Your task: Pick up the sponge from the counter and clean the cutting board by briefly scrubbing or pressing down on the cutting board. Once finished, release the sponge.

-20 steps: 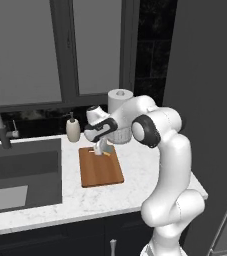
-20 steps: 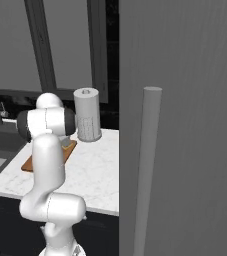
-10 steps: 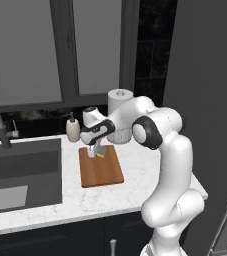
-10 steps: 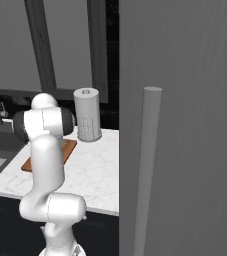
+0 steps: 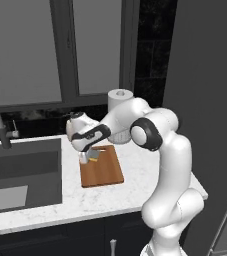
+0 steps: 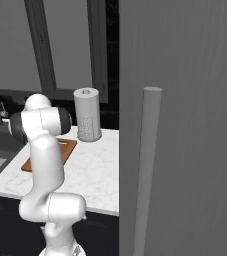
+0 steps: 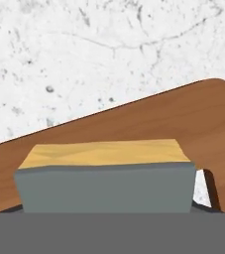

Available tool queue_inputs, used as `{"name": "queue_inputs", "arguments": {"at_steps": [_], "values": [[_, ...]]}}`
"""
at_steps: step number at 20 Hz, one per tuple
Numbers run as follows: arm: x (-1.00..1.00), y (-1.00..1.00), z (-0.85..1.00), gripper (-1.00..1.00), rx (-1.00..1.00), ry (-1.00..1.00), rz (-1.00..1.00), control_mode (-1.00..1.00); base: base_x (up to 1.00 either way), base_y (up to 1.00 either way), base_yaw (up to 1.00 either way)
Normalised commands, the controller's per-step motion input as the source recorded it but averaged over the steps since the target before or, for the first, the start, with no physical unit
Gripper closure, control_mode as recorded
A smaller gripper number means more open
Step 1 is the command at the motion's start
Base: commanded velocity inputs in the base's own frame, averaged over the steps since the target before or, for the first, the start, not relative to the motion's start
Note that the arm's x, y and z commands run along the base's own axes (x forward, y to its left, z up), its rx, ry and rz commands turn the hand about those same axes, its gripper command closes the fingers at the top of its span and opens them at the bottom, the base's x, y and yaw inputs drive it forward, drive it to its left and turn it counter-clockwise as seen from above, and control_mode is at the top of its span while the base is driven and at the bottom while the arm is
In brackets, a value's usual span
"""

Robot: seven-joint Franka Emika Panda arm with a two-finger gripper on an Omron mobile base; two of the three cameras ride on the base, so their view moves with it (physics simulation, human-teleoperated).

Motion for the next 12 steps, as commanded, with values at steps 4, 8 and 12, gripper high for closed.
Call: {"name": "queue_inputs", "arguments": {"at_steps": [4,8,12], "values": [[-0.60,0.00,-0.60,1.00,-0.15,0.04,0.08,-1.00,0.00,0.00,0.00],[-0.84,0.00,-0.42,1.00,-0.11,0.09,0.09,-1.00,0.00,0.00,0.00],[-0.99,0.00,-0.38,1.00,-0.04,0.12,0.12,-1.00,0.00,0.00,0.00]]}}
